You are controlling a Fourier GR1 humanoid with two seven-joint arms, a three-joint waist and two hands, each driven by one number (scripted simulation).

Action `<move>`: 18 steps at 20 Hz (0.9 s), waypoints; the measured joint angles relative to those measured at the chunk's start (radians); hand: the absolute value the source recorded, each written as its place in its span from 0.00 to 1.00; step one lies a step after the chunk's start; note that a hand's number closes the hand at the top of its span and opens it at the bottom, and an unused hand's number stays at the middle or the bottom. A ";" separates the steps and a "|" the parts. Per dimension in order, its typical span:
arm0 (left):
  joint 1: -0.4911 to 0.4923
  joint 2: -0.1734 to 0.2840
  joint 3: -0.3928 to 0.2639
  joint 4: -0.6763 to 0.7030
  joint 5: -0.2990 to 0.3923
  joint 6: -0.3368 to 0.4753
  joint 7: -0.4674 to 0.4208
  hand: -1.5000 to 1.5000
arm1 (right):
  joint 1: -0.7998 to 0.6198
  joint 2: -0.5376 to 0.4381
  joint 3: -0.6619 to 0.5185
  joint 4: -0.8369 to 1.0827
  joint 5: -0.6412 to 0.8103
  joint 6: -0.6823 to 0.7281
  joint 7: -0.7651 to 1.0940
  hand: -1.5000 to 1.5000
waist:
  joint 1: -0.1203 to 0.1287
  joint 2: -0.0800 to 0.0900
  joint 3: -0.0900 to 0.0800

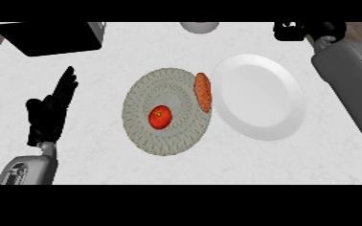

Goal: Pick the sweet potato from the placemat and place it in the plate

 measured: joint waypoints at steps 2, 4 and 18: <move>-0.002 0.003 0.000 -0.010 0.003 -0.005 0.004 0.50 | 0.026 -0.018 -0.009 -0.102 -0.022 0.014 0.018 1.00 | 0.010 0.005 0.000; -0.010 0.001 -0.007 -0.019 0.000 -0.008 0.010 0.50 | 0.048 -0.021 -0.017 -0.205 -0.048 0.033 0.065 1.00 | 0.023 0.011 0.001; -0.096 -0.044 -0.053 -0.011 -0.028 -0.038 0.015 0.50 | 0.156 0.154 -0.004 -0.541 0.017 0.028 0.410 1.00 | 0.139 0.056 0.002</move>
